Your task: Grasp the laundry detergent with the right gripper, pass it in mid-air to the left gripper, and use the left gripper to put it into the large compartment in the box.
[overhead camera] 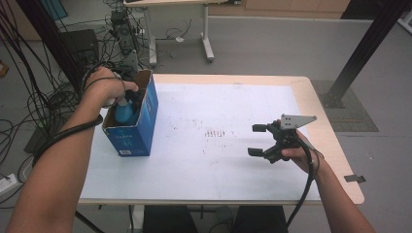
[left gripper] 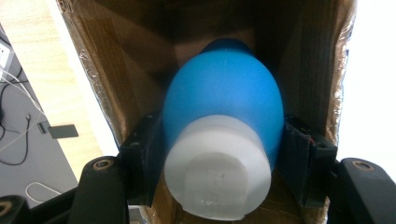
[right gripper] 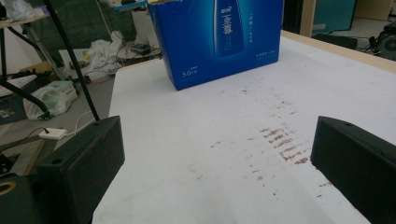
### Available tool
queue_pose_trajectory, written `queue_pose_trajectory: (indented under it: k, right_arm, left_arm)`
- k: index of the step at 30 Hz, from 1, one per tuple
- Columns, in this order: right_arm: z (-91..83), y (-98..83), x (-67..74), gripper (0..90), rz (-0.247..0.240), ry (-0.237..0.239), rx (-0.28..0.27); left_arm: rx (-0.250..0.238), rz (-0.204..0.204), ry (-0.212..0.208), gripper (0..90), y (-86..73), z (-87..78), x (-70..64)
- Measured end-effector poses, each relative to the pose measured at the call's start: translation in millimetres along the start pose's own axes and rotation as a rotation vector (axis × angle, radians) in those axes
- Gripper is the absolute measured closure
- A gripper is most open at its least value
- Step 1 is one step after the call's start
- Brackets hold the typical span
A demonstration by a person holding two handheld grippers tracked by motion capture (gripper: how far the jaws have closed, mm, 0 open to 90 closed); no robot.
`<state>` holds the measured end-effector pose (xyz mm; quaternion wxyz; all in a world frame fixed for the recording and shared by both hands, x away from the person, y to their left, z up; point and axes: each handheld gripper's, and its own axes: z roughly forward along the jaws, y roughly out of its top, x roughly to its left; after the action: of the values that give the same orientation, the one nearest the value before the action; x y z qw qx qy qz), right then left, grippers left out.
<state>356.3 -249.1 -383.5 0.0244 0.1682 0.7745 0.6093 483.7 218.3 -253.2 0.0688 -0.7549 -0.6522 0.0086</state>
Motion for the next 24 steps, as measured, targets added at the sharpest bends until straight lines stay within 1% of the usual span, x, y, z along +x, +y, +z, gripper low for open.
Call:
queue_pose_trajectory:
  k: [14, 17, 24]
  right_arm:
    - [0.2, 0.0, -0.2, 2.9, -0.002, 0.002, 0.002]
    - [0.0, 0.0, -0.3, 2.9, -0.001, 0.001, 0.001]
    - [0.1, 0.2, 0.3, 3.0, -0.003, 0.003, 0.002]
  left_arm:
    - [0.002, 0.000, 0.002, 38.0, 0.3, 0.1, -0.4]
    - [0.000, -0.005, 0.000, 38.0, 0.3, 0.2, -0.9]
    - [0.004, 0.000, 0.001, 37.9, 0.0, 0.2, -0.3]
